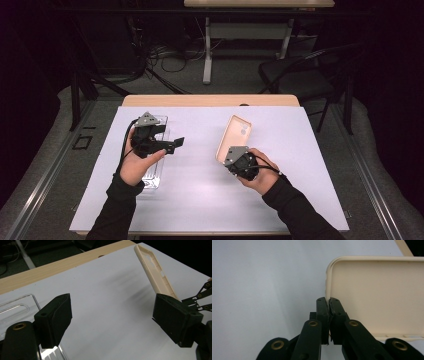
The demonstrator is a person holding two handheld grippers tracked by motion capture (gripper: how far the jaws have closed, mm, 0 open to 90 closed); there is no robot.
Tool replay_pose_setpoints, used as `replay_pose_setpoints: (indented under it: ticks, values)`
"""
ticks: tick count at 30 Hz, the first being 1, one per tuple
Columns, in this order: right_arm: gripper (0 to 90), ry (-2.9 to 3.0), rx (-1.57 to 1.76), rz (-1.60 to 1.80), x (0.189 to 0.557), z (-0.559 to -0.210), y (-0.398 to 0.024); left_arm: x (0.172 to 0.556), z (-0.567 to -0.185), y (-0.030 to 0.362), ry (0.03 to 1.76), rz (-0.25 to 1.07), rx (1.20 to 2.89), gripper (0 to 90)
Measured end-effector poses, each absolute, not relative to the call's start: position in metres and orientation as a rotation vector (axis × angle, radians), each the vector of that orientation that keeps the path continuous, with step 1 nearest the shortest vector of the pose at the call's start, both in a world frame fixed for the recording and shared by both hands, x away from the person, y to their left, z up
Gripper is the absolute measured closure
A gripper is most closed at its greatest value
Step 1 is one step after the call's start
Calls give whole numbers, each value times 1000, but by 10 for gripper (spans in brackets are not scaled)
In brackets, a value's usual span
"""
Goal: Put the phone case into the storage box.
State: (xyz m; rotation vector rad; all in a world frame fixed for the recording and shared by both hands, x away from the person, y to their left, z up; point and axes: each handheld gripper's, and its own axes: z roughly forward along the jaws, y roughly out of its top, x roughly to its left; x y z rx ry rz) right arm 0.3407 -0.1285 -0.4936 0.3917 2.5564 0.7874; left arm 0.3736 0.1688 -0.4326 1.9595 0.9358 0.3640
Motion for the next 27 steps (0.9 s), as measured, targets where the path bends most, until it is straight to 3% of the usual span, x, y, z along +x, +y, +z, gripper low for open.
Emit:
replay_pose_setpoints:
  ticks: [12, 27]
  values:
    - [883, 2472, 320, 819, 322, -490, -123, 367, -430, 162, 915, 310, 1946, 173]
    - [883, 2444, 260, 799, 314, -489, -108, 366, -433, 153, 923, 209, 1947, 250]
